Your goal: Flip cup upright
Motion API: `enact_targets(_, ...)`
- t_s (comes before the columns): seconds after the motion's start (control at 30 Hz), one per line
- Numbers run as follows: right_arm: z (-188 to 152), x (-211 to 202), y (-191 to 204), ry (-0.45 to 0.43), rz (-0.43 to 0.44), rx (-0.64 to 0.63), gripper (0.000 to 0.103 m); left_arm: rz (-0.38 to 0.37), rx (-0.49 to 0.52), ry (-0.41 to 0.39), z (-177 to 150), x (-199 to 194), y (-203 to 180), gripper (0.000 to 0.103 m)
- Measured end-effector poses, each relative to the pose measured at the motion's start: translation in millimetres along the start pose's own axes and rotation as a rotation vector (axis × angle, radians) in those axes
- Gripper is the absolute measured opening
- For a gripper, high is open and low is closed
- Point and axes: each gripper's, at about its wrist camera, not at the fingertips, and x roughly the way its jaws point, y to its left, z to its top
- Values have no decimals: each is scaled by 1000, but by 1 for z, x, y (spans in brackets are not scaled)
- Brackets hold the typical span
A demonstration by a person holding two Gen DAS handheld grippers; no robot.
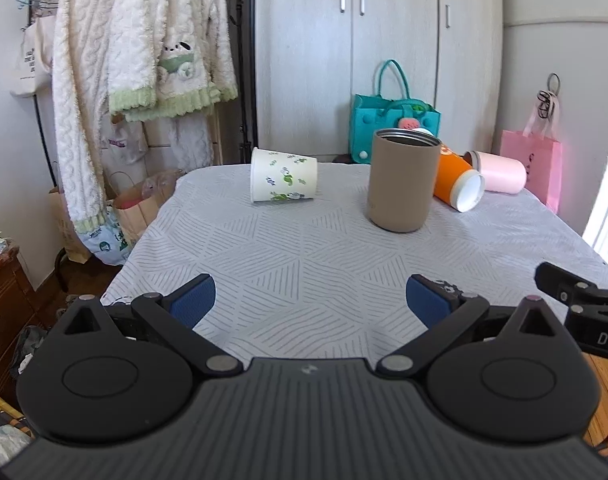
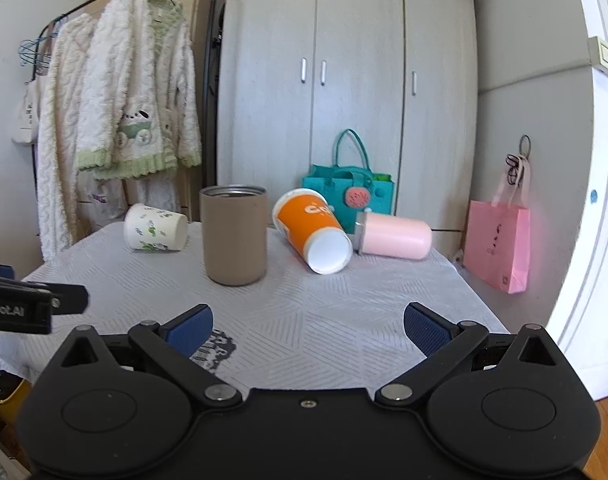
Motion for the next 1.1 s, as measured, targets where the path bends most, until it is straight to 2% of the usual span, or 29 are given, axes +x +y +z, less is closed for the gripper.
enact_targets(0.2, -2, 4, -5, 16, -8, 19, 103, 14, 13, 24, -3, 9, 1, 103)
enact_targets(0.4, -3, 6, -5, 23, -5, 28, 103, 9, -3, 4, -3, 9, 4, 103)
enact_targets(0.57, -3, 6, -2, 23, -10, 20, 103, 45, 1, 6, -3, 9, 6, 103)
enact_targets(0.87, -3, 4, -1, 26, -11, 29, 103, 48, -4, -5, -5, 6, 10, 103)
enact_targets(1.1, -4, 3, 0, 33, -15, 27, 103, 47, -33, 20, -5, 10, 10, 103)
